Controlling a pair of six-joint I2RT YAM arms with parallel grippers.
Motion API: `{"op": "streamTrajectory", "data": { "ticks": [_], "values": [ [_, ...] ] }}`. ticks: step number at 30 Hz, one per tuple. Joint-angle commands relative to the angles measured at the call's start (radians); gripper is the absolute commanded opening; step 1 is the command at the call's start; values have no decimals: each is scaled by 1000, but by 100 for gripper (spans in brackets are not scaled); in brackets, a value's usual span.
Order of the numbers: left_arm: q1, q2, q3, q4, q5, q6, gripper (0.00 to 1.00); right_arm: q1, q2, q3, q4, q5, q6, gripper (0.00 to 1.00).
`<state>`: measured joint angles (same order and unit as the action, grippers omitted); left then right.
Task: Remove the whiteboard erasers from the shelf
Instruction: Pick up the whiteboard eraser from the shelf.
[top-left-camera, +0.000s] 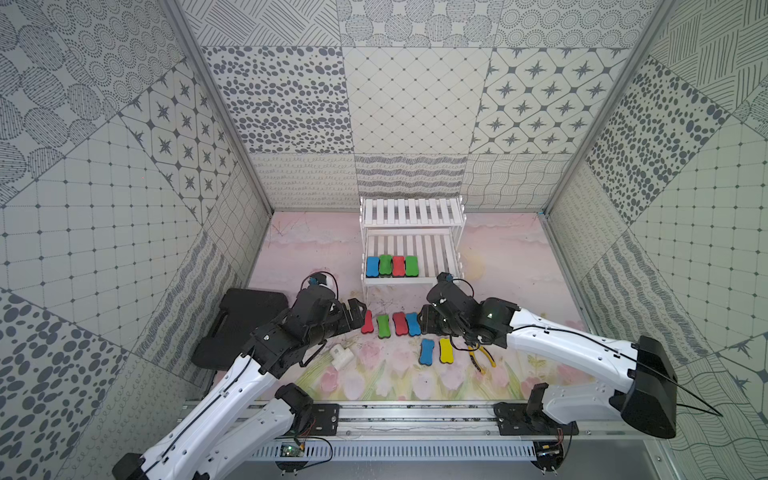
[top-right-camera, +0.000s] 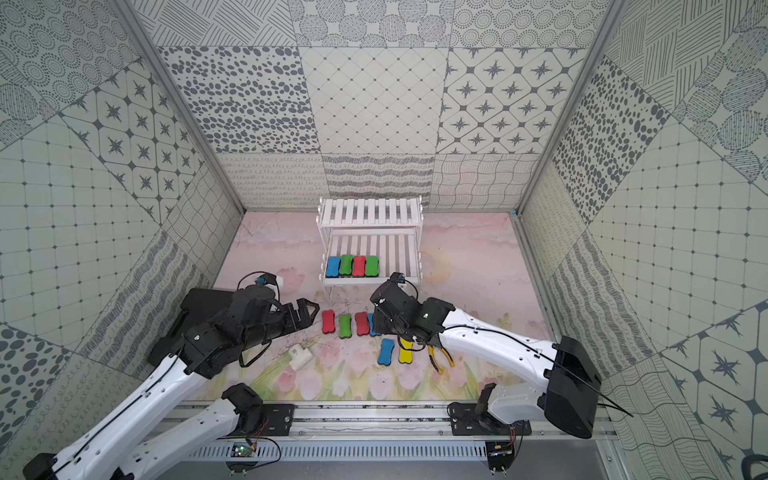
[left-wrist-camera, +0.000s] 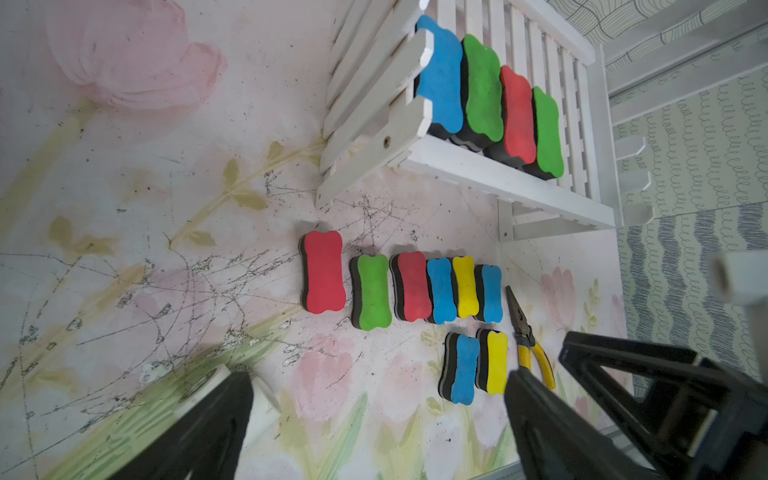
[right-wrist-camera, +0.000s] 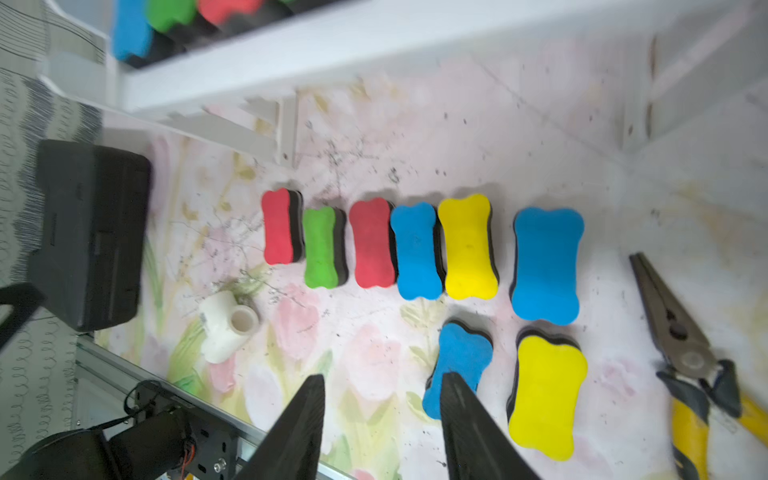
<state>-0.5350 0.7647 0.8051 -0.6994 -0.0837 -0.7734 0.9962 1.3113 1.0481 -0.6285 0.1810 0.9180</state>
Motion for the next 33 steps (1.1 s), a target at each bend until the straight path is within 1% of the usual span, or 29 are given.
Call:
{"op": "streamTrajectory", "data": {
  "ticks": [1,6,11,15,18,23,33],
  "values": [
    [6,-3,21,-11,31,23,99,-28,1,118,15,93,-135,50],
    [5,-17,25,-28,33,28,99,-69,119,283,15,170,-268,50],
    [6,-27,28,-34,47,26,99,-138,238,372,39,155,-317,50],
    [7,-24,34,-39,47,33,99,-162,318,415,50,142,-349,49],
    [6,-24,35,-42,42,37,99,-178,358,420,56,123,-345,49],
    [6,-24,29,-45,39,39,100,-209,379,376,127,52,-327,49],
    [6,-22,30,-40,28,40,100,-250,408,322,133,22,-306,48]
  ]
}}
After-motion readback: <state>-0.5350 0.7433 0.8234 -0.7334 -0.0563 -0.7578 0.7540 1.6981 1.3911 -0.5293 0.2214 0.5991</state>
